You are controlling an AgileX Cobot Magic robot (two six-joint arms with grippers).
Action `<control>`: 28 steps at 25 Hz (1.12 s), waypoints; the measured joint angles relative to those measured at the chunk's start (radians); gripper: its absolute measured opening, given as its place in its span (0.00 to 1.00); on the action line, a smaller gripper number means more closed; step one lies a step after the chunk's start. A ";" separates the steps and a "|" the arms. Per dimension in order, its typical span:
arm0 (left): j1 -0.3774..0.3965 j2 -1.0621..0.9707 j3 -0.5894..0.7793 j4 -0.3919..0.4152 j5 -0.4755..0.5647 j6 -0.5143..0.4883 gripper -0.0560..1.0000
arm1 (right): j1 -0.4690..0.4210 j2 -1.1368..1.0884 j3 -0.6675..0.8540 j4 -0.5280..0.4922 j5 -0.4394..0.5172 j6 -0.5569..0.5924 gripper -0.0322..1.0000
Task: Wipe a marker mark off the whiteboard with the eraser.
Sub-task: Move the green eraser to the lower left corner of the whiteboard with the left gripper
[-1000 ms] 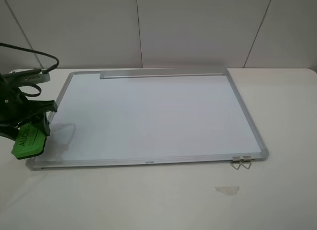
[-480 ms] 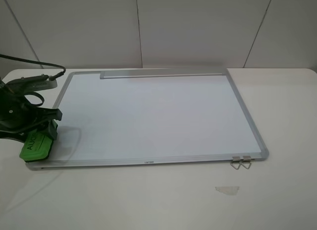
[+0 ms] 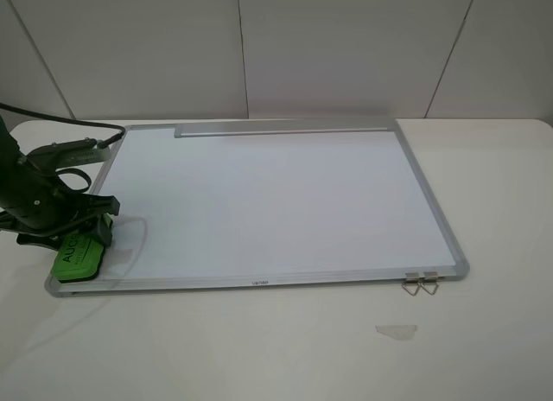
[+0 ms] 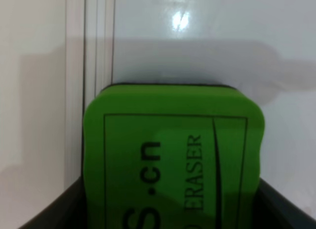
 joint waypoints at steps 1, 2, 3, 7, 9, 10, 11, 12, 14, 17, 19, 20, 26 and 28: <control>0.000 0.000 0.000 -0.001 -0.001 0.005 0.61 | 0.000 0.000 0.000 0.000 0.000 0.000 0.82; 0.000 0.000 0.000 -0.001 -0.001 0.006 0.61 | 0.000 0.000 0.000 0.000 0.000 0.000 0.82; 0.000 0.000 0.000 -0.002 -0.001 0.007 0.61 | 0.000 0.000 0.000 0.000 0.000 0.000 0.82; 0.000 0.000 0.000 -0.004 -0.001 0.009 0.61 | 0.000 0.000 0.000 0.000 0.000 0.000 0.82; 0.000 0.000 0.000 -0.004 0.000 0.009 0.62 | 0.000 0.000 0.000 0.000 0.000 0.000 0.82; 0.000 0.000 0.000 -0.004 0.000 0.009 0.63 | 0.000 0.000 0.000 0.000 0.000 0.000 0.82; 0.000 0.000 0.000 -0.007 0.002 0.009 0.65 | 0.000 0.000 0.000 0.000 0.000 0.000 0.82; 0.000 0.000 0.000 -0.012 0.004 0.009 0.67 | 0.000 0.000 0.000 0.000 0.000 0.000 0.82; 0.000 0.000 0.000 -0.017 0.010 0.009 0.69 | 0.000 0.000 0.000 0.000 0.000 0.000 0.82; 0.000 0.000 0.000 -0.020 0.019 0.009 0.70 | 0.000 0.000 0.000 0.000 0.000 0.000 0.82; 0.000 0.000 -0.002 -0.021 0.036 0.009 0.70 | 0.000 0.000 0.000 0.000 0.000 0.000 0.82; 0.000 0.000 -0.009 -0.020 0.055 0.009 0.70 | 0.000 0.000 0.000 0.000 0.000 0.000 0.82; 0.000 -0.009 -0.135 -0.003 0.278 0.009 0.71 | 0.000 0.000 0.000 0.000 0.000 0.000 0.82; 0.000 -0.022 -0.197 0.009 0.378 0.009 0.71 | 0.000 0.000 0.000 0.000 0.000 0.000 0.82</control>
